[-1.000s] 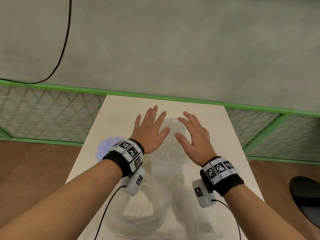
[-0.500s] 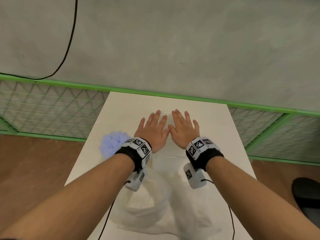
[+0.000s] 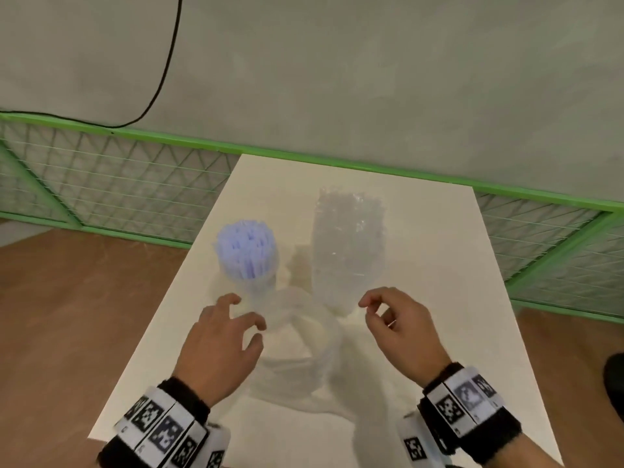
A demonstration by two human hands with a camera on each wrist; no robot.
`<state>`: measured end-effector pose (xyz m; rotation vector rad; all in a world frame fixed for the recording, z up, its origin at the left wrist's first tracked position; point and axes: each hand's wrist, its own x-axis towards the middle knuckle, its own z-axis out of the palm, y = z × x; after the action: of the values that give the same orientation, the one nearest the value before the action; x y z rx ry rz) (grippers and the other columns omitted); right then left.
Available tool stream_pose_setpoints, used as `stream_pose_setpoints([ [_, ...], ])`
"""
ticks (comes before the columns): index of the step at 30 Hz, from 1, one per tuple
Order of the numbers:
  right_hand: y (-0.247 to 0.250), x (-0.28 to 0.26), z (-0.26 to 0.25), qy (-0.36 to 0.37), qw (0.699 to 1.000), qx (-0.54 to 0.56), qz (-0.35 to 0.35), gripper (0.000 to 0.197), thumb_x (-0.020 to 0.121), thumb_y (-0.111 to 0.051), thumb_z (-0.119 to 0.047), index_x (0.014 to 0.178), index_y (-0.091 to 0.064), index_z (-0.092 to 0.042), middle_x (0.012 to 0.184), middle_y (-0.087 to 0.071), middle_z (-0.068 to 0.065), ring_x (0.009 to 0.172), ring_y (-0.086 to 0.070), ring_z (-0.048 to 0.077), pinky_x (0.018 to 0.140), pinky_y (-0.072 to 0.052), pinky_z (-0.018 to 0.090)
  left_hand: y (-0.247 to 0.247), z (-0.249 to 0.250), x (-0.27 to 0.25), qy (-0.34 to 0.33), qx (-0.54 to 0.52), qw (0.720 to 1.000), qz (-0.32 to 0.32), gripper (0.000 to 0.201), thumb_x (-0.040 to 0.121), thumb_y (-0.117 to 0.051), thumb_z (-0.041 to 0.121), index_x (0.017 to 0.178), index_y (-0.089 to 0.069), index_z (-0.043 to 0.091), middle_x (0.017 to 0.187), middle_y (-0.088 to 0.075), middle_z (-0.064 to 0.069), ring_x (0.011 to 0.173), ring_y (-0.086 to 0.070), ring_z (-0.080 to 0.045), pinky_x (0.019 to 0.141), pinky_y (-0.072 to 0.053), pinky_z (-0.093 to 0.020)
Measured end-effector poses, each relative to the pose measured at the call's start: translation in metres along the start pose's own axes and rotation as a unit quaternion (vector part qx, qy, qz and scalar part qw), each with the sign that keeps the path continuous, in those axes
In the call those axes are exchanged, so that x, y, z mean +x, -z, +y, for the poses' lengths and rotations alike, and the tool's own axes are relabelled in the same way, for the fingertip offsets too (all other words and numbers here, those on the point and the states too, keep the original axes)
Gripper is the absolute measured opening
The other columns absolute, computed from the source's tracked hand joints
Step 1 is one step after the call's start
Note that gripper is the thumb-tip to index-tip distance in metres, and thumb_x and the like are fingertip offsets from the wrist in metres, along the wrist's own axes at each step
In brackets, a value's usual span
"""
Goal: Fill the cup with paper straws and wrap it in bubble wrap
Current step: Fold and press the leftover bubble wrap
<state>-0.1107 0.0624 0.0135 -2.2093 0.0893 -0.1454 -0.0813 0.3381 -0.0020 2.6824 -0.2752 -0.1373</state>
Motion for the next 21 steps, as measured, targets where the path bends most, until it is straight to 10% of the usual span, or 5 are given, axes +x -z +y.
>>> stream_pose_setpoints([
  [4,-0.036,-0.005,0.003,-0.155,0.981,0.034,-0.115,0.023,0.087,-0.066,-0.044,0.106,-0.061,-0.032,0.088,-0.062,-0.007,0.065,-0.065,0.011,0.07,-0.051,0.027,-0.019,-0.017,0.005,0.092,-0.073,0.992,-0.034,0.019,0.089,-0.068,0.029,0.108,-0.07,0.032,0.137,-0.052,0.0,0.117,-0.055,-0.025,0.102,-0.041,-0.034],
  [7,-0.051,-0.004,-0.006,-0.199,0.972,0.068,-0.106,0.015,0.087,-0.069,-0.03,0.096,-0.064,-0.019,0.082,-0.066,0.001,0.058,-0.069,0.018,0.061,-0.057,0.031,-0.021,-0.022,0.022,0.121,-0.141,0.981,-0.05,0.014,0.086,-0.07,0.024,0.087,-0.065,0.037,0.099,-0.064,0.004,0.085,-0.062,-0.017,0.086,-0.047,-0.03],
  [13,-0.056,-0.003,-0.021,-0.159,0.983,0.052,-0.079,0.011,0.086,-0.066,-0.01,0.078,-0.068,-0.017,0.073,-0.068,0.0,0.06,-0.069,0.016,0.064,-0.06,0.031,-0.015,-0.039,0.029,0.167,-0.204,0.961,-0.088,0.029,0.079,-0.067,0.003,0.098,-0.054,0.021,0.094,-0.062,-0.007,0.072,-0.057,-0.016,0.061,-0.041,-0.025],
  [17,-0.053,-0.007,-0.043,-0.132,0.99,0.0,-0.038,0.015,0.078,-0.07,-0.014,0.07,-0.064,-0.025,0.069,-0.065,-0.01,0.062,-0.065,0.009,0.059,-0.045,0.01,0.008,-0.036,0.023,0.103,-0.22,0.966,-0.084,0.02,0.079,-0.068,0.006,0.085,-0.06,0.022,0.065,-0.058,0.002,0.071,-0.06,-0.023,0.058,-0.043,-0.025],
  [21,-0.054,-0.012,-0.071,-0.117,0.992,0.048,-0.009,0.012,0.079,-0.072,-0.009,0.073,-0.064,-0.018,0.075,-0.07,-0.001,0.064,-0.071,0.015,0.065,-0.056,0.024,0.037,-0.021,0.014,0.008,-0.27,0.958,-0.096,0.02,0.08,-0.075,0.011,0.087,-0.06,0.021,0.064,-0.059,0.001,0.059,-0.06,-0.016,0.061,-0.048,-0.021],
])
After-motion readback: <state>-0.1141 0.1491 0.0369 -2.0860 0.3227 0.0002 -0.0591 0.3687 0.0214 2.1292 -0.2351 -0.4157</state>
